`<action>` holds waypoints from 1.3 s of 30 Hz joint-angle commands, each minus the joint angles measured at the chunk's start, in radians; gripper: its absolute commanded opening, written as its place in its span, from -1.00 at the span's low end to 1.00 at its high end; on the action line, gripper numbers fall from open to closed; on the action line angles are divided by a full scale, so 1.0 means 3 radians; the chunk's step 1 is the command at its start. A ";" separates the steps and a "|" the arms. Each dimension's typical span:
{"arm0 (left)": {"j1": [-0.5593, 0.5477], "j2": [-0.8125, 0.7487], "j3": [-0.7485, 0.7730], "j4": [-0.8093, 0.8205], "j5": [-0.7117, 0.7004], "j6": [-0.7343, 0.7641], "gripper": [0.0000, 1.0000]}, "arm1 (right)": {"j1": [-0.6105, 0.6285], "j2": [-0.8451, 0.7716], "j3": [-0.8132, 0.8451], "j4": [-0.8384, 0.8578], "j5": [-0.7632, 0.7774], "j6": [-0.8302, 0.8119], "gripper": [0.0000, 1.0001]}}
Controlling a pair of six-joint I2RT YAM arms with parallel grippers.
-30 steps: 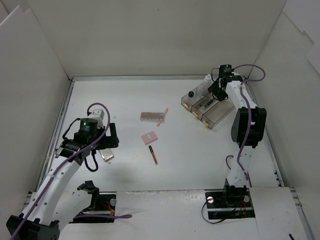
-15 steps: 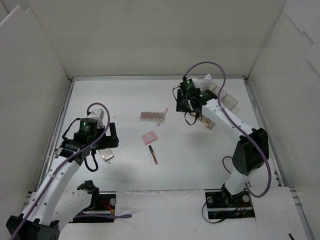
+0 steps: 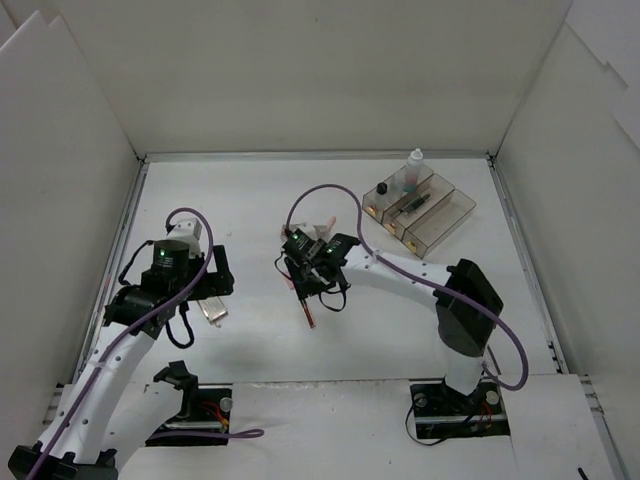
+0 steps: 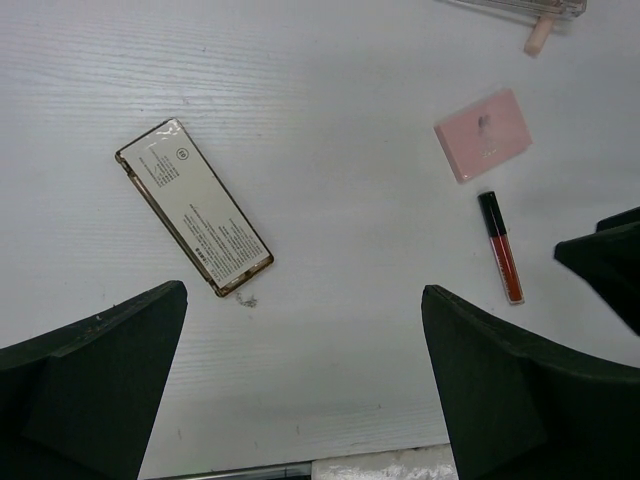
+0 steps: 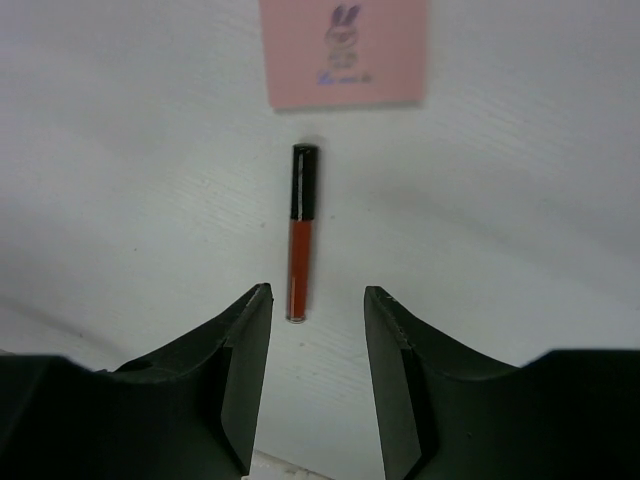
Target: Organize the makeup
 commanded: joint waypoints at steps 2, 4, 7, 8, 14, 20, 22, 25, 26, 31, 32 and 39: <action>0.0028 -0.0039 0.0059 0.0048 -0.0174 -0.0048 0.99 | 0.0184 0.0283 0.0242 0.0006 -0.0029 0.0206 -0.22; 0.0028 -0.0054 0.0054 0.0048 -0.0186 -0.0048 0.99 | 0.0220 0.0437 0.0288 0.0006 -0.0029 0.0252 -0.23; 0.0028 -0.0090 0.0049 0.0038 -0.0196 -0.0063 0.99 | 0.0210 0.0575 0.0288 0.0006 0.0043 0.0313 -0.26; 0.0028 -0.0100 0.0054 0.0038 -0.0206 -0.0063 0.99 | 0.0220 0.0601 0.0283 0.0006 0.0073 0.0324 -0.27; 0.0028 -0.0126 0.0049 0.0038 -0.0206 -0.0068 0.99 | 0.0215 0.0759 0.0227 0.0006 0.0155 0.0324 -0.37; 0.0028 -0.0126 0.0049 0.0028 -0.0226 -0.0078 0.99 | 0.0251 0.0708 0.0048 0.0006 0.0252 0.0298 -0.91; 0.0028 -0.0121 0.0044 0.0028 -0.0232 -0.0078 0.99 | 0.0210 0.0525 -0.0100 0.0006 0.0329 0.0303 -1.00; 0.0028 -0.0111 0.0044 0.0028 -0.0227 -0.0084 0.99 | -0.0075 0.0132 -0.0350 0.0001 0.0370 0.0329 -1.00; 0.0028 -0.0106 0.0044 0.0028 -0.0227 -0.0084 0.99 | -0.0152 -0.0123 -0.0462 0.0001 0.0431 0.0334 -1.00; 0.0028 -0.0049 0.0044 0.0038 -0.0201 -0.0068 0.99 | -0.1014 -0.0784 -0.0571 0.0001 0.0493 0.0410 -1.00; 0.0028 -0.0039 0.0054 0.0033 -0.0201 -0.0068 0.99 | -0.1138 -0.0886 -0.0520 0.0001 0.0478 0.0436 -1.00; 0.0028 -0.0049 0.0034 0.0074 -0.0155 -0.0053 0.99 | -0.2304 -0.0591 -0.0014 0.0016 0.0166 0.0579 -1.00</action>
